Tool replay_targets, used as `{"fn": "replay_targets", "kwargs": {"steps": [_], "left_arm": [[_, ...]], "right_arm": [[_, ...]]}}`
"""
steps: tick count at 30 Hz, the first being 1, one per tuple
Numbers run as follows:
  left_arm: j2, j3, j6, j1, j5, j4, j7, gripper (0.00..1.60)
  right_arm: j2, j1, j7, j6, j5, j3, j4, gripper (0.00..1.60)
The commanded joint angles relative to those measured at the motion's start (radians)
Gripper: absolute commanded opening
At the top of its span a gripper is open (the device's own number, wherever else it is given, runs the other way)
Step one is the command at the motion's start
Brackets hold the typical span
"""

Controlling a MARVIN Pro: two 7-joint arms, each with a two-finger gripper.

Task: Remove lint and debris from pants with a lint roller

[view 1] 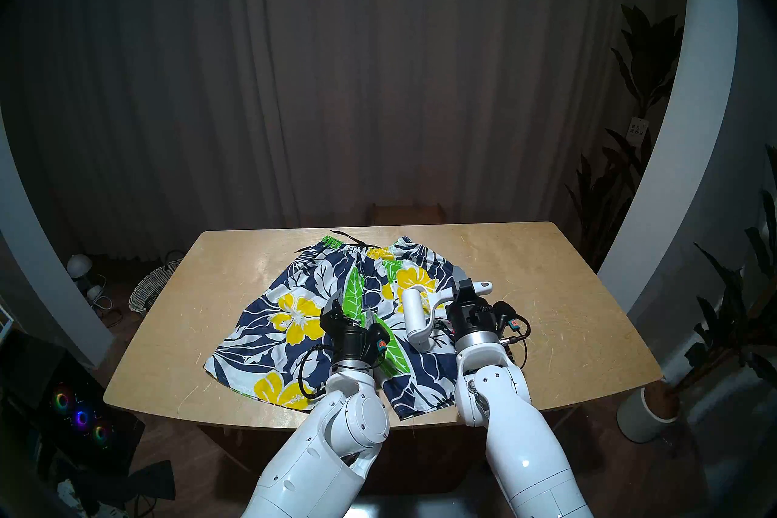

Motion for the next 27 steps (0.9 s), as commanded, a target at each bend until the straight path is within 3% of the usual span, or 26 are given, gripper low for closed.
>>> {"fn": "replay_targets", "kwargs": {"steps": [1, 20, 27], "left_arm": [[-0.004, 0.007, 0.008, -0.022, -0.005, -0.005, -0.001, 1.60], [-0.009, 0.010, 0.019, -0.036, -0.022, 0.002, -0.014, 1.60], [-0.009, 0.012, 0.032, -0.042, -0.027, 0.004, -0.041, 1.60]], "right_arm": [[0.001, 0.014, 0.003, 0.008, -0.015, -0.027, -0.006, 0.00], [0.056, 0.036, -0.009, -0.004, -0.069, -0.045, 0.101, 0.00], [0.089, 0.030, -0.024, 0.016, -0.069, -0.034, 0.088, 0.00]]}}
